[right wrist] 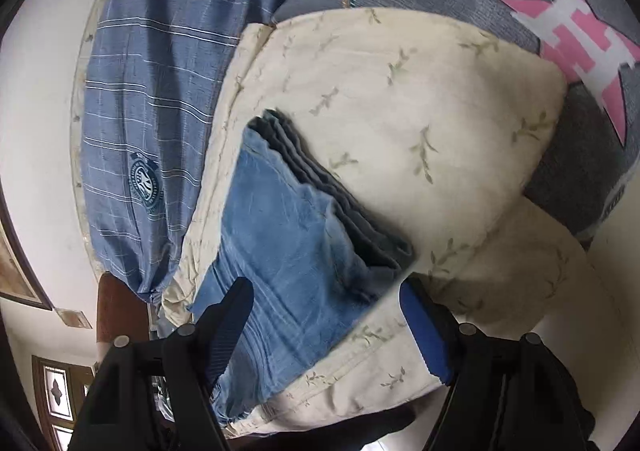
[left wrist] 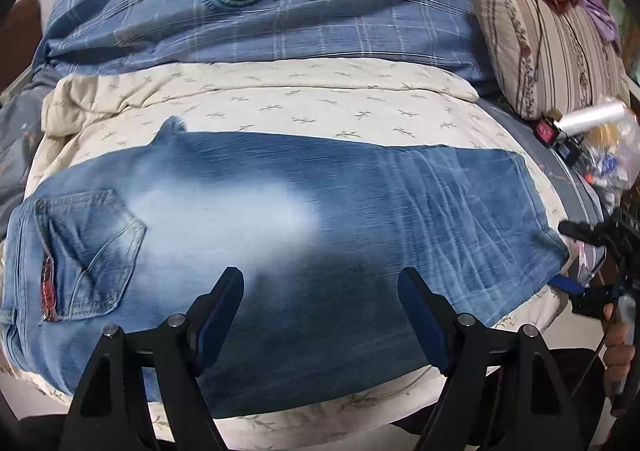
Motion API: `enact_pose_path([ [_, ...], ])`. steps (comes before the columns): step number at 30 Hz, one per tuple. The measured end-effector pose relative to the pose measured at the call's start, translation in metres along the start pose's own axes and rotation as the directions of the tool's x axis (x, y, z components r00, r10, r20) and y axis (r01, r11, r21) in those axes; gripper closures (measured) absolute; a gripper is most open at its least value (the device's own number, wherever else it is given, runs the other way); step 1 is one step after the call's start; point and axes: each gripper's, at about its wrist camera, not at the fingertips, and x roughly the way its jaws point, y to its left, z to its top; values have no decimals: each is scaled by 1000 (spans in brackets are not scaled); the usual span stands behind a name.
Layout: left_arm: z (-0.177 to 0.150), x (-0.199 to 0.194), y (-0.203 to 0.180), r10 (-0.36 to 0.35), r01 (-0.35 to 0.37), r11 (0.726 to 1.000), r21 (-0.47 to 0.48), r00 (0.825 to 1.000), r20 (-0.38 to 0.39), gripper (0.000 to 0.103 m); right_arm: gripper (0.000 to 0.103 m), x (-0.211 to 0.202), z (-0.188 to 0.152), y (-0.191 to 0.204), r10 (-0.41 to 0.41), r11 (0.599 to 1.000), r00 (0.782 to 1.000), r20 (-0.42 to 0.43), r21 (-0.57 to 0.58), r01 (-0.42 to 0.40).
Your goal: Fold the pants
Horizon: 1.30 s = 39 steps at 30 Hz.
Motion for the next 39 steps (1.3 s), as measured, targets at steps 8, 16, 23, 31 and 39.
enact_pose_path([
  [8,3,11,0,6,-6,1000,0,1000,-6,23,28,6,5,8,-75,997,997,12,-28,75],
  [16,0,33,-10,35,-34,999,42,999,-27,23,48,12,8,19,-155,984,988,12,-88,155],
  [23,0,39,-24,92,-88,988,123,996,-20,23,68,5,-2,42,-271,932,959,85,-226,283],
  [31,4,25,-15,62,-63,993,103,998,19,21,34,9,2,27,-216,967,976,37,-130,219],
  [39,-11,55,-9,125,-119,984,135,991,-41,18,74,9,4,34,-250,950,966,61,-178,257],
])
